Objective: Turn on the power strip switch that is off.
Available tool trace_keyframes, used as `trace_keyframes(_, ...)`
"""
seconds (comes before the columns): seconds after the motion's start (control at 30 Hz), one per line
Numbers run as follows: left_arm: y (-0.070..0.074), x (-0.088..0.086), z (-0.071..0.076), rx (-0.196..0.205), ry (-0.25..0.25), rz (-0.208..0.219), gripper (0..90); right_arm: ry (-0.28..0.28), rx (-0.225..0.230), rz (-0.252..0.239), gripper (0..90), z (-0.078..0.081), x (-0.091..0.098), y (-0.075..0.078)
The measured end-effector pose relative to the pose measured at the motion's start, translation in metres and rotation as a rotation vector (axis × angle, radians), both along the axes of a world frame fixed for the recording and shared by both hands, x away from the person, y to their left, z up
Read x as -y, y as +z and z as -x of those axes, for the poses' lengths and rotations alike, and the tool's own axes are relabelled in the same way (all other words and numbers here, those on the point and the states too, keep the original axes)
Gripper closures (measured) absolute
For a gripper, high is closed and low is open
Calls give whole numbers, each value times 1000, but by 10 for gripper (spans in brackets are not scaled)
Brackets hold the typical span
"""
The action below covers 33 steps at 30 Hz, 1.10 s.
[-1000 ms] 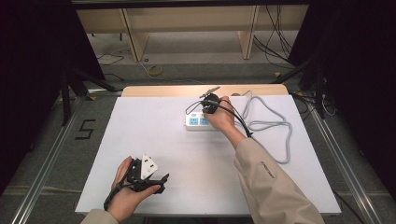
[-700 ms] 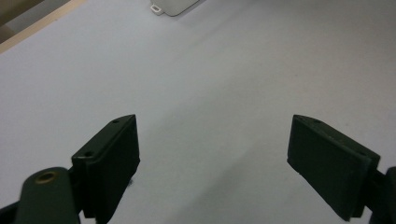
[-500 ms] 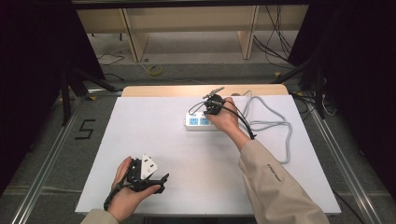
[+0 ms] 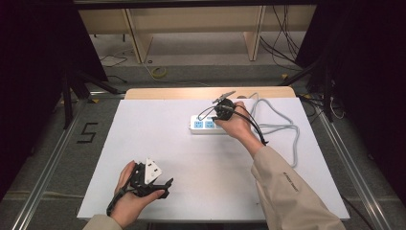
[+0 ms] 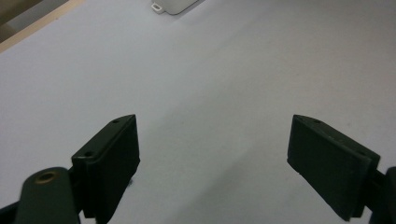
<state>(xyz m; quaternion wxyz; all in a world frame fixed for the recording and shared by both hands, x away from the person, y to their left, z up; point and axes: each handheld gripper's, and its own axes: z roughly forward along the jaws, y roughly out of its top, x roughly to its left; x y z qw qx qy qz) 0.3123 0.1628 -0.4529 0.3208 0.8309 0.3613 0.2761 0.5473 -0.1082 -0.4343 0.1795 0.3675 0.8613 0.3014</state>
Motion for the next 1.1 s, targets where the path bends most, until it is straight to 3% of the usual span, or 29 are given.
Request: trace_keyframes(1.1, 0, 1, 0, -3, -1, -6, 165, 8, 0, -45, 632, 41, 33, 12)
